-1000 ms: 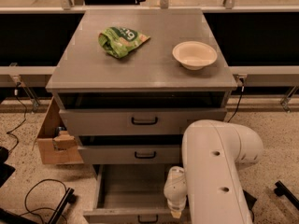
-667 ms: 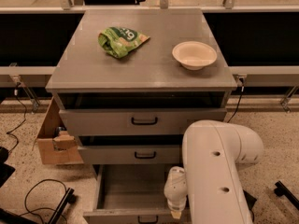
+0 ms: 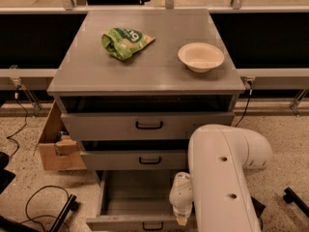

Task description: Open bottom drawer

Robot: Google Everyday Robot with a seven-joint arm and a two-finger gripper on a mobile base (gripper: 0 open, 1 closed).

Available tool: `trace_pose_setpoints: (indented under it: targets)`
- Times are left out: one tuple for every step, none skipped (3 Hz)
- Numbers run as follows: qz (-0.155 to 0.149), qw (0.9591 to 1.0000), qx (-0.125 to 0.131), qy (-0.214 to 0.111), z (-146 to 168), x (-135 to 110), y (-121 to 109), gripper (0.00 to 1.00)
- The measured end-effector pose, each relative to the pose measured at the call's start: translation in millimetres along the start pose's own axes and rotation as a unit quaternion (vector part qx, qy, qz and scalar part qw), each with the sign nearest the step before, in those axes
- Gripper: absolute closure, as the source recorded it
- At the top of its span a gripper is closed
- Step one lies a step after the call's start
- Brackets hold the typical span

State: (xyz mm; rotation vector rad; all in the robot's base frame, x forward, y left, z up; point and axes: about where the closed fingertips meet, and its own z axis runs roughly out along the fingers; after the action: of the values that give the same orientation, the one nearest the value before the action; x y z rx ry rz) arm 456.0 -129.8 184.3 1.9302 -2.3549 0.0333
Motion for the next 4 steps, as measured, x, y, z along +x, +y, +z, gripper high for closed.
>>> trace_pose_setpoints:
  targets:
    - [0.000,1.0000,0.000,0.000,-0.2,0.0,0.0,0.16]
    - [0.000,1.0000,0.000,0.000,-1.6,0.2,0.2,0.00]
    - [0.000,1.0000,0.000,0.000,-1.6,0.2,0.2,0.00]
    - [0.009,0.9998,-0.014,-0.015,19.9,5.9,22.7,0.16]
